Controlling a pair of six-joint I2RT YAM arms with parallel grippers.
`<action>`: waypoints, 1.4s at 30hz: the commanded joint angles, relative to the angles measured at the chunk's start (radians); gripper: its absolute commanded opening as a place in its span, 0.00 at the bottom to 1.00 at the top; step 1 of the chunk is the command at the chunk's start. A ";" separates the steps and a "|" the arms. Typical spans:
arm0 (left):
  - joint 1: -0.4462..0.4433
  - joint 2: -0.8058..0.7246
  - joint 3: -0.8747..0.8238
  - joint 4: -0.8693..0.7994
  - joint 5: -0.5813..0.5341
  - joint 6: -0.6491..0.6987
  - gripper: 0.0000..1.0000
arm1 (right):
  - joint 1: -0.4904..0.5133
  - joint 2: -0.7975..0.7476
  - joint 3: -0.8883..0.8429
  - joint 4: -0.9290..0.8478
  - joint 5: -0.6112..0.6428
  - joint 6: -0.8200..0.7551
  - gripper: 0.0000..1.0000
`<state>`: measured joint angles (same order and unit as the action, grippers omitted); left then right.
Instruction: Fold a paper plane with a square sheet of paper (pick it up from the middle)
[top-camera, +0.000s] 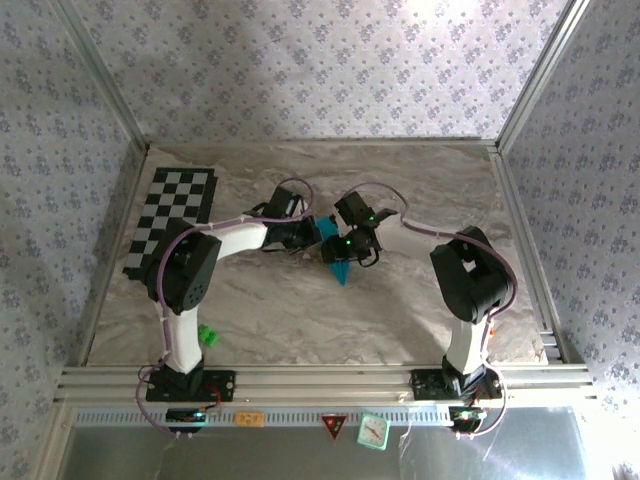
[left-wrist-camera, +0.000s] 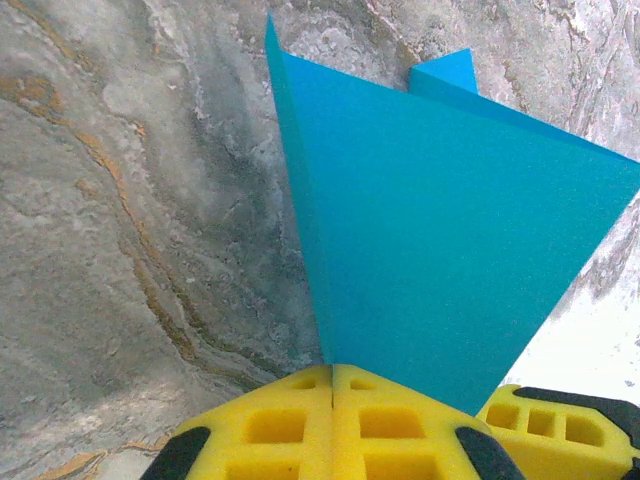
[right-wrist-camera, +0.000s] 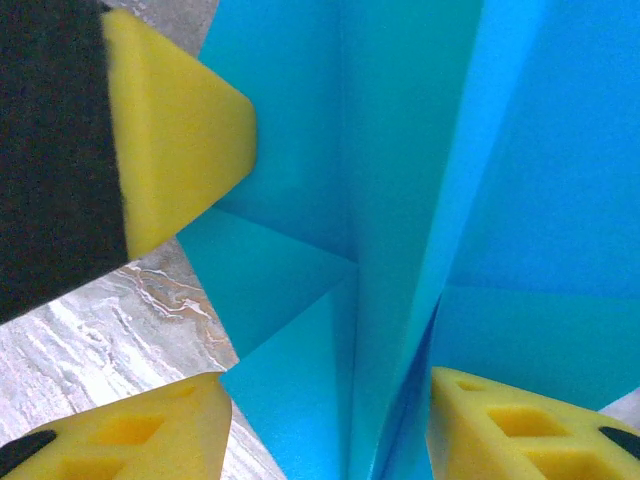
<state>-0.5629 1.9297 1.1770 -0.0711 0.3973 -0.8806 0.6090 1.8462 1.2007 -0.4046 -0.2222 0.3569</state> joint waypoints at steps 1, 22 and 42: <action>0.004 0.006 0.018 -0.013 0.017 0.015 0.01 | 0.003 0.010 0.028 -0.041 0.036 -0.016 0.53; 0.004 0.018 0.029 -0.029 0.023 0.022 0.01 | 0.005 0.013 0.062 -0.087 0.118 -0.007 0.36; 0.060 -0.117 -0.033 -0.058 -0.083 0.022 0.41 | 0.022 0.064 0.109 -0.166 0.162 0.036 0.34</action>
<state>-0.5182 1.8786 1.1614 -0.1093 0.3508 -0.8715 0.6220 1.8862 1.2804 -0.5236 -0.0879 0.3672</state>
